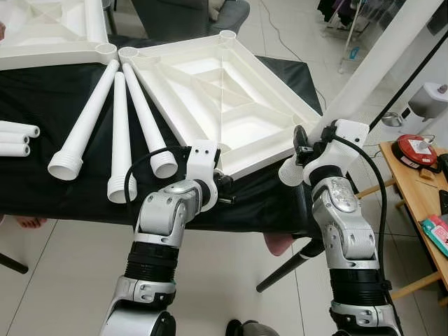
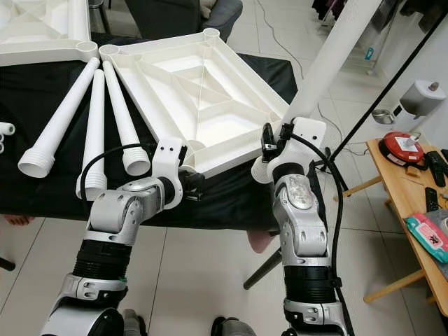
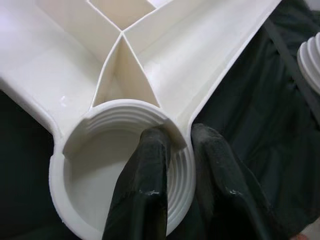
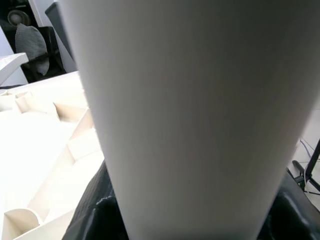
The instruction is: Building children table
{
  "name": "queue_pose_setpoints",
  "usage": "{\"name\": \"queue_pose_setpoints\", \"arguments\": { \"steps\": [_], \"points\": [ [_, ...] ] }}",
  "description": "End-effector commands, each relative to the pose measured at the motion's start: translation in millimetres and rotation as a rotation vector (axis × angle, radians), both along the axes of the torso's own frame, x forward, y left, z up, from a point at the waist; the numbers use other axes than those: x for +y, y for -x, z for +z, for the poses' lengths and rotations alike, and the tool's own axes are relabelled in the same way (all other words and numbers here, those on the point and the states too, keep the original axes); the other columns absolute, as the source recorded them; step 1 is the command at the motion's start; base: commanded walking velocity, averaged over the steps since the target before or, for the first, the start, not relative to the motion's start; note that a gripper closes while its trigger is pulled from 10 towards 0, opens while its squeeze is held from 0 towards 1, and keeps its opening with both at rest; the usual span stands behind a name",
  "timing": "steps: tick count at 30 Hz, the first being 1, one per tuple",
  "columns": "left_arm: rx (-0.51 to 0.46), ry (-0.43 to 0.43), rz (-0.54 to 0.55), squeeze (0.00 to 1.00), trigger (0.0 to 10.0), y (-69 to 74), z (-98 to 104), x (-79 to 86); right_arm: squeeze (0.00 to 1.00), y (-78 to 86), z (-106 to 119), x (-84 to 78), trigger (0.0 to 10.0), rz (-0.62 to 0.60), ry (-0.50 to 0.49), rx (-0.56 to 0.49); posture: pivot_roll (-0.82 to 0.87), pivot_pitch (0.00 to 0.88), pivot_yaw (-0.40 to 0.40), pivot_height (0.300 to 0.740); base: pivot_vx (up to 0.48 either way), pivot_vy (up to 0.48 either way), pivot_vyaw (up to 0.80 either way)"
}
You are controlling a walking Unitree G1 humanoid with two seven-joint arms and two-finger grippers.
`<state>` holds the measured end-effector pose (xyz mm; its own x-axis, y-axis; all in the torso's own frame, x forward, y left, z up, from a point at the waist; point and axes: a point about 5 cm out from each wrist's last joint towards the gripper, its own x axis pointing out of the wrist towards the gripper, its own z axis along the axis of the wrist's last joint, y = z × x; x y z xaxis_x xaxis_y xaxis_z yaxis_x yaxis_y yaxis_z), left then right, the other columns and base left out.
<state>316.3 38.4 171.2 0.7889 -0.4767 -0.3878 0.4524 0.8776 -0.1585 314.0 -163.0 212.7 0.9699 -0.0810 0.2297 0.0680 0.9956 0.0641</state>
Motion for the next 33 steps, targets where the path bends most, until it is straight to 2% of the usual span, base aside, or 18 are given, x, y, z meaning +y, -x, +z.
{"name": "queue_pose_setpoints", "arguments": {
  "steps": [1, 2, 5, 6, 11, 12, 13, 15, 17, 19, 22, 23, 25, 26, 28, 29, 32, 33],
  "points": [
    [-0.036, 0.046, -0.043, 0.00, 4.2, 11.0, 19.0, -47.7, 0.00, -0.5, 3.4, -3.5, 10.0, -0.013, 0.012, -0.020, 0.19, 0.132, -0.084, 0.740, 0.000, 0.000, 0.00],
    [-0.076, -0.010, -0.107, 0.00, 10.0, 17.9, 18.3, -51.6, 0.00, -0.2, 3.9, -5.0, 10.0, -0.019, 0.014, -0.022, 0.19, 0.131, -0.081, 0.740, 0.000, 0.000, 0.00],
    [-0.087, -0.012, -0.135, 0.00, 10.0, 20.0, 19.1, -51.6, 0.00, -0.1, 3.9, -5.7, 10.0, -0.022, 0.014, -0.023, 0.19, 0.131, -0.081, 0.740, 0.000, 0.000, 0.00],
    [-0.105, 0.000, -0.155, 1.00, 10.0, 20.0, 22.7, -50.3, 0.00, -0.2, 4.0, -5.7, 10.0, -0.022, 0.014, -0.024, 0.19, 0.131, -0.081, 0.740, 0.000, 0.000, 0.00],
    [-0.185, 0.012, -0.225, 1.00, 10.0, 20.7, 32.7, -48.6, 0.00, -0.8, 4.4, -4.8, 10.0, -0.015, 0.017, -0.027, 0.19, 0.126, -0.085, 0.740, 0.000, 0.000, 0.00],
    [-0.278, 0.062, -0.318, 0.00, 10.0, 26.7, 48.5, -43.8, 0.00, -2.1, 8.5, -2.6, 10.0, -0.002, 0.025, -0.044, 0.19, 0.126, -0.085, 0.740, 0.000, 0.000, 0.00],
    [-0.278, 0.062, -0.318, 0.00, 10.0, 26.7, 48.5, -43.8, 0.00, -2.1, 8.5, -2.6, 10.0, -0.002, 0.025, -0.044, 0.19, 0.126, -0.085, 0.740, 0.000, 0.000, 0.00],
    [-0.357, 0.128, -0.419, 0.00, 10.0, 37.1, 65.2, -37.3, 0.00, -2.2, 15.6, 0.3, 10.0, 0.020, 0.035, -0.071, 0.19, 0.126, -0.085, 0.740, 0.000, 0.000, 0.00],
    [-0.357, 0.128, -0.419, 0.00, 10.0, 37.1, 65.2, -37.3, 0.00, -2.2, 15.6, 0.3, 10.0, 0.020, 0.035, -0.071, 0.19, 0.126, -0.085, 0.740, 0.000, 0.000, 0.00],
    [-0.417, 0.196, -0.507, 0.00, 10.0, 48.0, 80.9, -24.6, 0.00, -0.5, 30.8, 8.6, 10.0, 0.079, 0.052, -0.127, 0.20, 0.119, -0.094, 0.740, 0.000, 0.000, 0.00],
    [-0.442, 0.212, -0.543, 0.00, 10.0, 52.0, 86.8, -15.3, 0.00, 1.3, 42.5, 16.6, 10.0, 0.131, 0.058, -0.169, 0.21, 0.118, -0.097, 0.740, 0.000, 0.000, 0.00],
    [-0.456, 0.195, -0.529, 0.00, 10.0, 48.7, 86.8, -10.9, 0.00, 2.1, 48.8, 22.6, 10.0, 0.167, 0.053, -0.191, 0.21, 0.117, -0.101, 0.740, 0.000, 0.000, 0.00],
    [-0.467, 0.065, -0.383, 0.00, 10.0, 25.7, 79.0, 2.2, 0.00, 2.8, 59.9, 42.5, 10.0, 0.253, -0.009, -0.221, 0.21, 0.117, -0.101, 0.740, 0.000, 0.000, 0.00],
    [-0.467, 0.065, -0.383, 0.00, 10.0, 25.7, 79.0, 2.2, 0.00, 2.8, 59.9, 42.5, 10.0, 0.253, -0.009, -0.221, 0.21, 0.117, -0.101, 0.740, 0.000, 0.000, 0.00],
    [-0.463, -0.037, -0.255, 0.00, 10.0, 7.5, 72.8, 15.8, 0.00, -0.2, 59.2, 57.9, 10.0, 0.296, -0.069, -0.205, 0.21, 0.120, -0.095, 0.740, 0.000, 0.000, 0.00],
    [-0.463, -0.037, -0.255, 0.00, 10.0, 7.5, 72.8, 15.8, 0.00, -0.2, 59.2, 57.9, 10.0, 0.296, -0.069, -0.205, 0.21, 0.120, -0.095, 0.740, 0.000, 0.000, 0.00],
    [-0.444, -0.180, -0.117, 0.00, 10.0, -6.7, 60.5, 40.6, 0.00, -2.2, 45.7, 79.5, 10.0, 0.346, -0.118, -0.139, 0.22, 0.125, -0.100, 0.740, 0.000, 0.000, 0.00],
    [-0.444, -0.180, -0.117, 0.00, 10.0, -6.7, 60.5, 40.6, 0.00, -2.2, 45.7, 79.5, 10.0, 0.346, -0.118, -0.139, 0.22, 0.125, -0.100, 0.740, 0.000, 0.000, 0.00]
  ]
}}
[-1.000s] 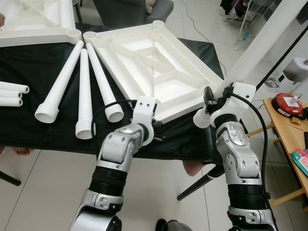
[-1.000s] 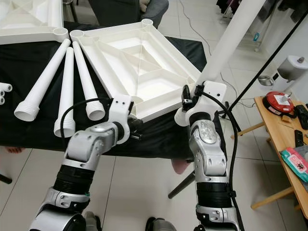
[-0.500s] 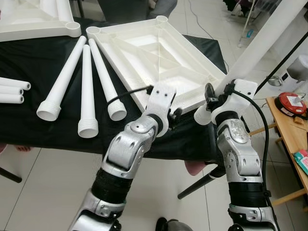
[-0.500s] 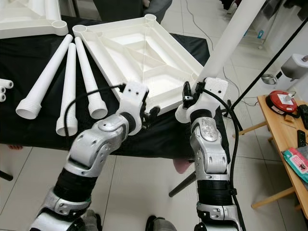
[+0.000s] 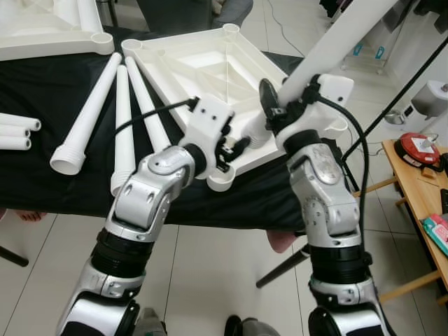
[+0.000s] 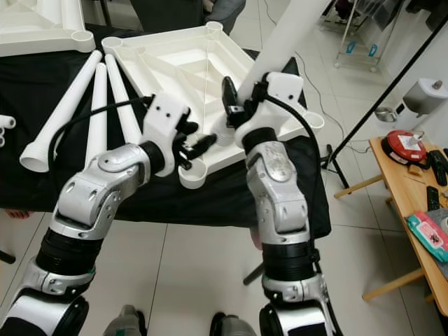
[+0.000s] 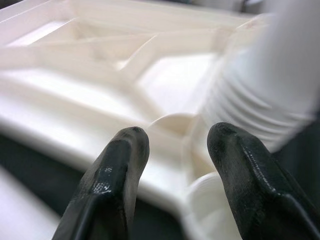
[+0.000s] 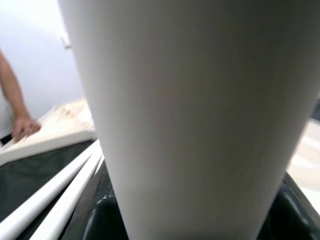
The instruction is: Building children table
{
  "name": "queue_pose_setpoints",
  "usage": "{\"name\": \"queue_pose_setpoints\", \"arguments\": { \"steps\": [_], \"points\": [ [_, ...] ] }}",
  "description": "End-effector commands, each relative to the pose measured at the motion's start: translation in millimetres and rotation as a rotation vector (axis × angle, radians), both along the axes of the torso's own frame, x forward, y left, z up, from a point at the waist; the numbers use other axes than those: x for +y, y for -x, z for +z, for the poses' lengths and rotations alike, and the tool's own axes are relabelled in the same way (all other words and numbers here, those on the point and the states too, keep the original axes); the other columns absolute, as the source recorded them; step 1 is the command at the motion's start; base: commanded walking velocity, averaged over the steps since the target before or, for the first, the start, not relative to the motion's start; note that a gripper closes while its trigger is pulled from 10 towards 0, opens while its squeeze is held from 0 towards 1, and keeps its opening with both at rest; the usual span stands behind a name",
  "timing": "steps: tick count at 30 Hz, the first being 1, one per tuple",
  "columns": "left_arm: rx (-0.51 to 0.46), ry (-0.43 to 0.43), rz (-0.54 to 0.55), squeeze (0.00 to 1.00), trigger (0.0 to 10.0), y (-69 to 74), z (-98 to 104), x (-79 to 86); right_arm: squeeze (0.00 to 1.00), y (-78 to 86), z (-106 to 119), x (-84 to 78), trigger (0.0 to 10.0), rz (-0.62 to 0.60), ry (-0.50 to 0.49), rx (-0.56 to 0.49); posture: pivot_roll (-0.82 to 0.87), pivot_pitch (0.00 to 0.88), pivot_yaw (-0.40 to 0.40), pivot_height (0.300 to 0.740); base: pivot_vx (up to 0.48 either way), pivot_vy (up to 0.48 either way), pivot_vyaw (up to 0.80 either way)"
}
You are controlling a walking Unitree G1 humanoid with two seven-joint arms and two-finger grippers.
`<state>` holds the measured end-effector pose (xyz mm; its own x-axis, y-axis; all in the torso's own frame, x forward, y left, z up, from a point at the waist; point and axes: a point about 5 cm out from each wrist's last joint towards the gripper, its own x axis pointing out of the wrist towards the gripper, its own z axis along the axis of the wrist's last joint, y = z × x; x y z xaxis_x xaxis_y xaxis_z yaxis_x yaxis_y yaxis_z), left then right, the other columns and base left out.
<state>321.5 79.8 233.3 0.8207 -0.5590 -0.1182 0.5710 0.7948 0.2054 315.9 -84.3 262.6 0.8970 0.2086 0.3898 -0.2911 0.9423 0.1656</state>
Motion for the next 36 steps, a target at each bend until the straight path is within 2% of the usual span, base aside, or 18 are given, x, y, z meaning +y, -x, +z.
{"name": "queue_pose_setpoints", "arguments": {
  "steps": [1, 4, 5, 7, 8, 10, 12, 14, 16, 19, 25, 26, 36],
  "points": [
    [-0.011, -0.060, 0.073, 0.00, 10.0, -3.1, -8.0, 6.9, 0.00, 0.5, -11.0, 6.1, 10.0, 0.023, 0.028, 0.051, 0.22, 0.127, -0.103, 0.740, 0.000, 0.000, 0.00],
    [-0.007, -0.091, 0.094, 0.00, 10.0, -3.8, -12.1, 11.6, 0.00, 1.2, -15.6, 9.2, 10.0, 0.036, 0.044, 0.071, 0.22, 0.127, -0.103, 0.740, 0.000, 0.000, 0.00],
    [-0.008, -0.130, 0.116, 0.00, 10.0, -4.6, -17.6, 17.1, 0.00, 2.7, -20.9, 11.6, 10.0, 0.051, 0.067, 0.087, 0.23, 0.129, -0.108, 0.740, 0.000, 0.000, 0.00],
    [-0.008, -0.130, 0.116, 0.00, 10.0, -4.6, -17.6, 17.1, 0.00, 2.7, -20.9, 11.6, 10.0, 0.051, 0.067, 0.087, 0.23, 0.129, -0.108, 0.740, 0.000, 0.000, 0.00],
    [0.001, -0.157, 0.139, 0.00, 10.0, -5.1, -24.1, 26.1, 0.00, 4.9, -27.2, 12.0, 10.0, 0.079, 0.095, 0.106, 0.23, 0.132, -0.112, 0.740, 0.000, 0.000, 0.00],
    [0.001, -0.157, 0.139, 0.00, 10.0, -5.1, -24.1, 26.1, 0.00, 4.9, -27.2, 12.0, 10.0, 0.079, 0.095, 0.106, 0.23, 0.132, -0.112, 0.740, 0.000, 0.000, 0.00],
    [0.015, -0.184, 0.167, 0.00, 10.0, -6.1, -32.3, 38.6, 0.00, 5.4, -35.1, 8.9, 10.0, 0.102, 0.120, 0.139, 0.23, 0.136, -0.113, 0.740, 0.000, 0.000, 0.00],
    [0.020, -0.187, 0.175, 0.00, 10.0, -6.5, -34.0, 41.3, 0.00, 4.5, -37.6, 7.0, 10.0, 0.101, 0.120, 0.159, 0.23, 0.138, -0.116, 0.740, 0.000, 0.000, 0.00],
    [0.020, -0.187, 0.175, 0.00, 10.0, -6.5, -34.0, 41.3, 0.00, 4.5, -37.6, 7.0, 10.0, 0.101, 0.120, 0.159, 0.23, 0.138, -0.116, 0.740, 0.000, 0.000, 0.00],
    [0.019, -0.184, 0.187, 0.00, 10.0, -8.7, -35.8, 41.2, 0.00, 4.9, -50.1, 5.8, 10.0, 0.103, 0.080, 0.213, 0.22, 0.139, -0.116, 0.740, 0.000, 0.000, 0.00],
    [0.016, -0.181, 0.186, 0.00, 10.0, -9.5, -37.0, 38.6, 0.00, 10.9, -56.0, 11.6, 10.0, 0.150, 0.054, 0.167, 0.22, 0.139, -0.116, 0.740, 0.000, 0.000, 0.00],
    [0.016, -0.176, 0.184, 0.00, 10.0, -9.9, -37.5, 37.7, 0.00, 13.1, -50.8, 18.4, 10.0, 0.183, 0.071, 0.130, 0.22, 0.140, -0.111, 0.740, 0.000, 0.000, 0.00],
    [0.016, -0.154, 0.179, 0.00, 10.0, -9.7, -37.2, 34.3, 0.00, 3.3, -54.4, 33.1, 10.0, 0.212, 0.135, 0.132, 0.22, 0.142, -0.114, 0.740, 0.000, 0.000, 0.00]
  ]
}}
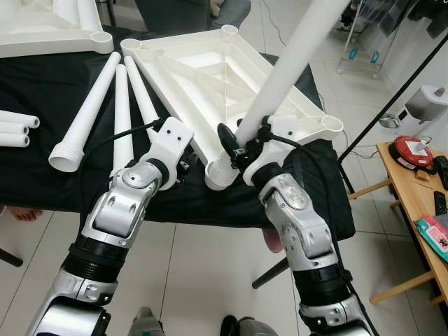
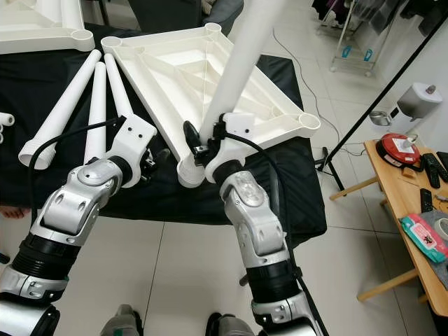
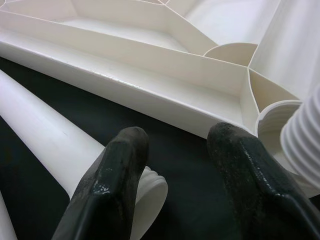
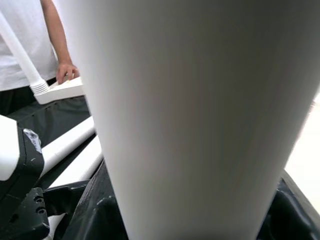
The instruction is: Building children table
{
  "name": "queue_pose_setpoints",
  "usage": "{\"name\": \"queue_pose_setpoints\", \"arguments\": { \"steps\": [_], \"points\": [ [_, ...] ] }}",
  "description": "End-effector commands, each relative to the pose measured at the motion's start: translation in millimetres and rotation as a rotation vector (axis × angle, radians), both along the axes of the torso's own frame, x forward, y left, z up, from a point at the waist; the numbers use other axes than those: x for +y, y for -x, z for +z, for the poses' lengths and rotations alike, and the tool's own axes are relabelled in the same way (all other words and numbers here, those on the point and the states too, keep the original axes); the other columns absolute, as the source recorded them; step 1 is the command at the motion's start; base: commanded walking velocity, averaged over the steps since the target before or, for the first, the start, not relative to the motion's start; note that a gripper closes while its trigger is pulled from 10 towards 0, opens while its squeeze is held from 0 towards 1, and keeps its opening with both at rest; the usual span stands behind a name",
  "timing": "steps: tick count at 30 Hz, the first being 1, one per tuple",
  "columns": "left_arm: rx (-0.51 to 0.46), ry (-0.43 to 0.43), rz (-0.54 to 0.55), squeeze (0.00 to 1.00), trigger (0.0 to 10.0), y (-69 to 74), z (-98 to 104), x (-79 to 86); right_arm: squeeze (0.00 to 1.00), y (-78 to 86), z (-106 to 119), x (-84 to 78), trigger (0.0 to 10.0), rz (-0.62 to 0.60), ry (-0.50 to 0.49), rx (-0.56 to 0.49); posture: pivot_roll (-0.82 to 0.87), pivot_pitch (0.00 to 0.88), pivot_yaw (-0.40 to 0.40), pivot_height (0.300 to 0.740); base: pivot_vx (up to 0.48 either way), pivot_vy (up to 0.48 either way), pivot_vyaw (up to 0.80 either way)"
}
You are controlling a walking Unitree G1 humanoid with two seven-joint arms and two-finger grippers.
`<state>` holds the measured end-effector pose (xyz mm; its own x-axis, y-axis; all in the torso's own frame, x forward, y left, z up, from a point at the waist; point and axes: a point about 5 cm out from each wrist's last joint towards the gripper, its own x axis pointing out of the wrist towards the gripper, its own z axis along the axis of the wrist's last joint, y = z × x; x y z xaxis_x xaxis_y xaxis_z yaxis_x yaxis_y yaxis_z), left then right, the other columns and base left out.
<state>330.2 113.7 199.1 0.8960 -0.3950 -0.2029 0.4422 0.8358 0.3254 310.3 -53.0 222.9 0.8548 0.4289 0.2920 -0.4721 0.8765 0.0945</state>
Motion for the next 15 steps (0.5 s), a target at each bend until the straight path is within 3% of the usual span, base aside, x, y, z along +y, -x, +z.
{"name": "queue_pose_setpoints", "arguments": {
  "steps": [1, 11, 15],
  "points": [
    [0.001, 0.002, 0.017, 0.00, 10.0, -1.0, -3.0, 0.1, 0.00, -4.0, -15.2, 3.1, 10.0, 0.003, 0.037, 0.058, 0.22, 0.144, -0.117, 0.740, 0.000, 0.000, 0.00],
    [0.002, 0.008, 0.018, 0.00, 10.0, 0.4, -3.3, 0.4, 0.00, -12.8, -21.0, 1.3, 10.0, -0.038, 0.086, 0.074, 0.23, 0.147, -0.123, 0.740, 0.000, 0.000, 0.00],
    [0.005, 0.010, 0.022, 0.00, 10.0, 0.9, -4.5, 1.3, 0.00, -11.4, -30.2, -9.9, 10.0, -0.077, 0.101, 0.108, 0.22, 0.149, -0.124, 0.740, 0.000, 0.000, 0.00]
  ]
}}
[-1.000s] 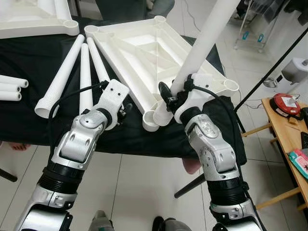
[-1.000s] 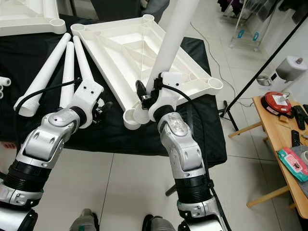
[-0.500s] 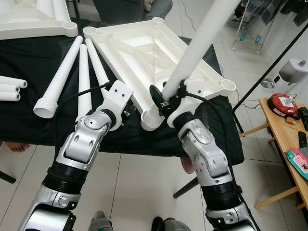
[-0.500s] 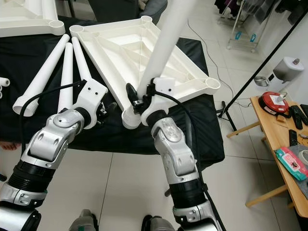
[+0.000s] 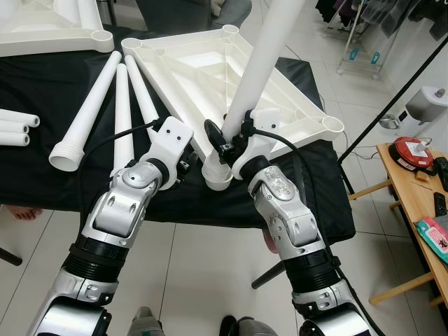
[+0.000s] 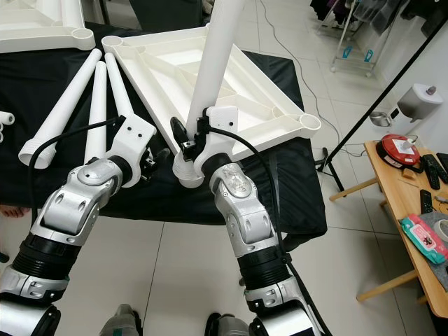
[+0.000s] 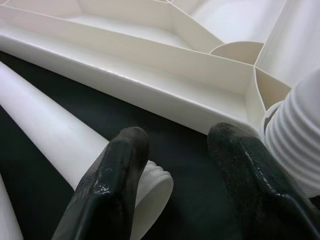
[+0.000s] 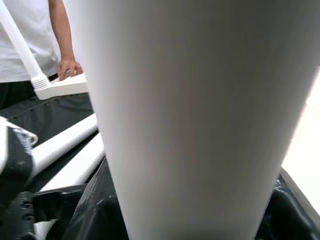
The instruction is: Building children table
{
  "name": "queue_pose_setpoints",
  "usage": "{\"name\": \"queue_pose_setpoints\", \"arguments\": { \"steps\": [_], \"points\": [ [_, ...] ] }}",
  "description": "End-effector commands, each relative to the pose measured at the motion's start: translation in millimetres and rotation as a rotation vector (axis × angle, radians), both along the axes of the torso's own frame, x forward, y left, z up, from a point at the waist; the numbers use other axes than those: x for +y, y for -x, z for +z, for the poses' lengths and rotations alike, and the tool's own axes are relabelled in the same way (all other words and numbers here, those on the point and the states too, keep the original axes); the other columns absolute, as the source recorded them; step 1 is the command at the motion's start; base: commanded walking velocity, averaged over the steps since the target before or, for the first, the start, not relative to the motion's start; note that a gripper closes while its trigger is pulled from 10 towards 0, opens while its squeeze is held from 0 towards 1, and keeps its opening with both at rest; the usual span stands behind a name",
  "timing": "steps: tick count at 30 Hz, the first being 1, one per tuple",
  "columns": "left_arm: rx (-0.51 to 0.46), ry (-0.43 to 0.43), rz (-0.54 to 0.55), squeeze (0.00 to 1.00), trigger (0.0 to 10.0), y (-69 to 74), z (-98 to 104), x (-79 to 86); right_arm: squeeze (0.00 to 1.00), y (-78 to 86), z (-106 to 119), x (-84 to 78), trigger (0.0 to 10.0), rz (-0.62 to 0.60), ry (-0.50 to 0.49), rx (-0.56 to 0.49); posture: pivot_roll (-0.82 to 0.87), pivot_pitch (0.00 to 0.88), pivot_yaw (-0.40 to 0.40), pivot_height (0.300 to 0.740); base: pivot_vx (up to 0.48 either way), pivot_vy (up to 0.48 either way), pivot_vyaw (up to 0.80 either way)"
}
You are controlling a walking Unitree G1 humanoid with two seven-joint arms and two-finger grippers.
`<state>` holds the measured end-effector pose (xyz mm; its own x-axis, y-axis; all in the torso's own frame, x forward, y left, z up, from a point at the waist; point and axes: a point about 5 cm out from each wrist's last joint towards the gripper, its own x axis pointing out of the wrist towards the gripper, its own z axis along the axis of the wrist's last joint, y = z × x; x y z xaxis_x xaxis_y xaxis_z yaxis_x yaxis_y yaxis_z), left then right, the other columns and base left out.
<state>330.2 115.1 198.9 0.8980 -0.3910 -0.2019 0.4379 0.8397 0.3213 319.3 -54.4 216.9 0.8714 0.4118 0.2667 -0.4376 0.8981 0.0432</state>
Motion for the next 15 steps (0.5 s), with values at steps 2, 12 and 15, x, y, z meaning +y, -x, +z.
{"name": "queue_pose_setpoints", "arguments": {
  "steps": [2, 12, 15],
  "points": [
    [0.005, 0.005, 0.016, 0.00, 10.0, 1.0, -4.7, -0.5, 0.00, -1.0, -28.4, -11.2, 10.0, -0.048, 0.043, 0.121, 0.22, 0.149, -0.123, 0.740, 0.000, 0.000, 0.00],
    [0.008, 0.006, 0.008, 0.00, 10.0, -0.2, -4.7, -2.0, 0.00, 1.8, -47.4, -17.5, 10.0, -0.072, 0.037, 0.197, 0.21, 0.145, -0.111, 0.740, 0.000, 0.000, 0.00],
    [0.008, 0.004, 0.003, 0.00, 10.0, -0.1, -4.8, -3.0, 0.00, -1.2, -55.1, -14.3, 10.0, -0.054, 0.130, 0.235, 0.21, 0.140, -0.113, 0.740, 0.000, 0.000, 0.00]
  ]
}}
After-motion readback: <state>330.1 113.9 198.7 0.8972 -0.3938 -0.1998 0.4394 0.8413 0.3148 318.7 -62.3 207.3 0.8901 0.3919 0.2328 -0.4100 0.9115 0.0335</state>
